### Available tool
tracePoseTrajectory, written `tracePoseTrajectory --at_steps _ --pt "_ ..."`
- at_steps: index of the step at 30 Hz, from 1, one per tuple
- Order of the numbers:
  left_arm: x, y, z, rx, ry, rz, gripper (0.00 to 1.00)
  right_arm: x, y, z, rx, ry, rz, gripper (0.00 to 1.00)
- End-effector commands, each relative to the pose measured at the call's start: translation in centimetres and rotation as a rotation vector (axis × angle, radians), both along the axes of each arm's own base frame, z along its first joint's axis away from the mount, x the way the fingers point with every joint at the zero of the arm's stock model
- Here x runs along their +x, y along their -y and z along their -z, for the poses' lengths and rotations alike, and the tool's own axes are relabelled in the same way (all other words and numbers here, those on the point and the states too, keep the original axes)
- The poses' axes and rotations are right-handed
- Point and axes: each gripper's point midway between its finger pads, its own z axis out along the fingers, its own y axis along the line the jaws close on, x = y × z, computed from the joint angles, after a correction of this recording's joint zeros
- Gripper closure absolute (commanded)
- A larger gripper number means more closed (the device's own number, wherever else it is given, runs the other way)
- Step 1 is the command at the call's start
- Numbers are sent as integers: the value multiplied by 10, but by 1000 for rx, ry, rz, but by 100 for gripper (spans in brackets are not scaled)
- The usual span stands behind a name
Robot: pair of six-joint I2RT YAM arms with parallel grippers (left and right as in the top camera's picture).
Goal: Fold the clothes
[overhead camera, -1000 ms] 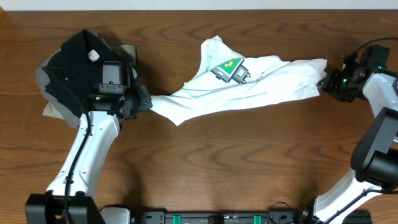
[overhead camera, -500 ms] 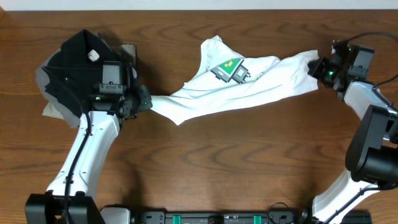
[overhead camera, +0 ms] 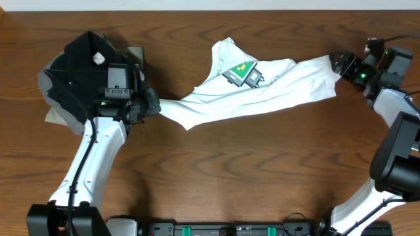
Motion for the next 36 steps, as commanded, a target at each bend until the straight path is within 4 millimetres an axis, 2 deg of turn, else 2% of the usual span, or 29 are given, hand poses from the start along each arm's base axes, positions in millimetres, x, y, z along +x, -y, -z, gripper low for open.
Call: tracePoseTrajectory --at_steps 1,7,8,9,13,15,17,20,21,22,25,29,32,36 --pt "3 -3 -6 17 19 4 93 -7 -2 0 -30 -28 -21 32" --pt "3 -3 -5 18 17 4 92 -32 -11 22 -5 -163 -53 55" --pt "3 -3 -5 18 17 4 92 -34 -13 24 -2 -171 -56 53" --pt "3 -3 -5 18 18 4 92 -34 -14 24 -1 -174 -58 46" --pt "3 -3 -6 18 18 4 92 -31 -22 19 18 -150 -88 36" --pt "3 -3 -5 17 18 4 92 -26 -25 13 28 -113 -104 35" --pt "3 -3 -5 18 18 4 92 -21 -23 9 39 -93 -83 44" --pt "3 -3 -6 17 18 4 92 -14 -20 2 52 -65 -60 48" --pt "3 -3 -5 17 18 4 92 -14 -20 2 53 -62 -59 45" --pt "3 -3 -6 17 18 4 92 -14 -21 2 54 -67 -60 35" --pt "3 -3 -5 17 18 4 92 -26 -18 16 53 -151 -30 33" --pt "2 -2 -5 11 13 8 92 -53 -3 46 -37 -322 38 40" --pt "1 -2 -5 12 11 8 92 -66 -2 55 -112 -365 -22 45" --pt "2 -2 -5 12 12 8 91 -81 4 65 -146 -446 5 44"
